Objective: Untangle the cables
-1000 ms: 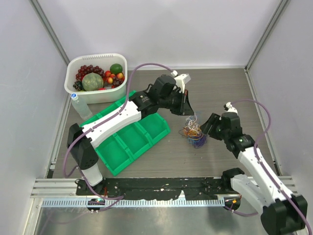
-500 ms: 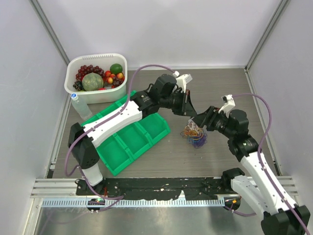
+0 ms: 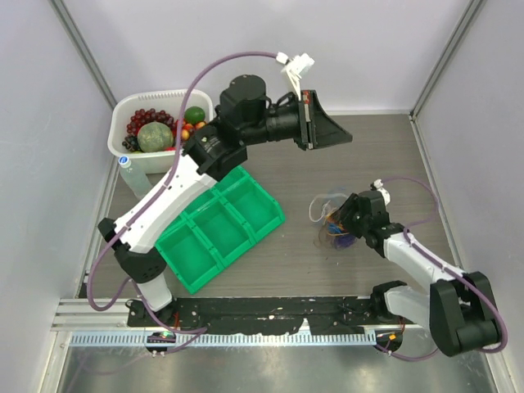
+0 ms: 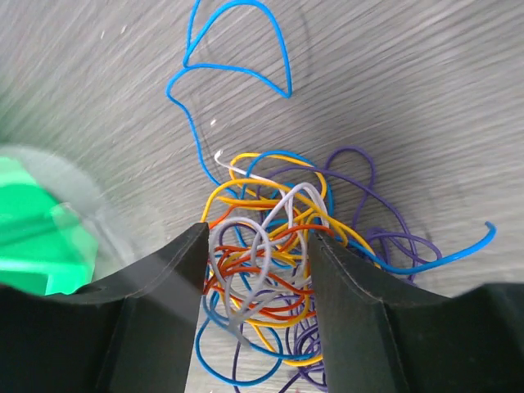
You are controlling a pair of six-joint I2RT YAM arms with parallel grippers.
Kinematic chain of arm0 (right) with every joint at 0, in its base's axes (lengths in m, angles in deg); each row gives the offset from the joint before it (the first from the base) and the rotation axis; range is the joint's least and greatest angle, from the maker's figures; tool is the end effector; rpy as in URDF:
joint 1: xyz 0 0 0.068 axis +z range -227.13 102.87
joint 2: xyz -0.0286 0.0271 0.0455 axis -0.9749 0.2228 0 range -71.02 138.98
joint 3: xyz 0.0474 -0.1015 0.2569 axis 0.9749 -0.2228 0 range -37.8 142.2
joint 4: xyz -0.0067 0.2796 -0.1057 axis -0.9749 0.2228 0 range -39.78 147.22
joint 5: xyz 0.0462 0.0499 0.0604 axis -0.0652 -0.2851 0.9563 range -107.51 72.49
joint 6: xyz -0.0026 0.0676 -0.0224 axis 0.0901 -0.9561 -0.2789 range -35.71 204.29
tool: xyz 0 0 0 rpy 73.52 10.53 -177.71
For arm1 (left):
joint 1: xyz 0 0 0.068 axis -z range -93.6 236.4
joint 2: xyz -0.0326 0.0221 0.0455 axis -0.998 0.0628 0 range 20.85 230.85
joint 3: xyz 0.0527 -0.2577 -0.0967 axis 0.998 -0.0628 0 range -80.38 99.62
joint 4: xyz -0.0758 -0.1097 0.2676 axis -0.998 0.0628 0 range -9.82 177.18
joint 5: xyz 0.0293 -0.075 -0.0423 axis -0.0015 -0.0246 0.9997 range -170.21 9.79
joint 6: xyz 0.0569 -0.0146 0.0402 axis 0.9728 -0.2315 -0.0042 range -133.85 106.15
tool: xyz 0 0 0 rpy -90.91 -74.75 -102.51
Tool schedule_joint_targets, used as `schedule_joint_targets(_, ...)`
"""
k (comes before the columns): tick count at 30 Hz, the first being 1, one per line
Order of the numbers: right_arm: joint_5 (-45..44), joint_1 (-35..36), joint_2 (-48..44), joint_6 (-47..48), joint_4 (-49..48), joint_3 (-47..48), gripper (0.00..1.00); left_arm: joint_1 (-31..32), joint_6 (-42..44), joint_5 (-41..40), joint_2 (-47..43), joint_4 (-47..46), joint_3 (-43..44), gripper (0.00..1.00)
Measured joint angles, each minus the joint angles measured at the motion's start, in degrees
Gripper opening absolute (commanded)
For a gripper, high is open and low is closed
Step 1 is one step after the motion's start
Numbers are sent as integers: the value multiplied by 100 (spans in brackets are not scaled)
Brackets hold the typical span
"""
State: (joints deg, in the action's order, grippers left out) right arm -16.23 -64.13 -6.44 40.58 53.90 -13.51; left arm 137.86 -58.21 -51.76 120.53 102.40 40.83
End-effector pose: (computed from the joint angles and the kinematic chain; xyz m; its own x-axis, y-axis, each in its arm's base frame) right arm 0.2481 0.0586 0.1285 -0.6552 0.5577 -0.5096 0.2935 0.8095 0.5085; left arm 0.2486 -0.3569 0.5401 -0.6936 -0.1157 -0.7110 0.6987 0.1319 -0.7031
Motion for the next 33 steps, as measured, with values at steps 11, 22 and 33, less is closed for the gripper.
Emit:
schedule_joint_targets(11, -968, -422, -994, 428, 1187, 496, 54, 20, 122, -302, -9, 166, 271, 23)
schedule_joint_targets(22, 15, -420, -1078, 968, 2015, 1486, 58, 79, 428, -752, -798, -94, -3928, 78)
schedule_joint_targets(33, 7, -420, -1521, 1095, 2664, 1497, 58, 1438, 863, -2090, 282, 116, -4428, 75)
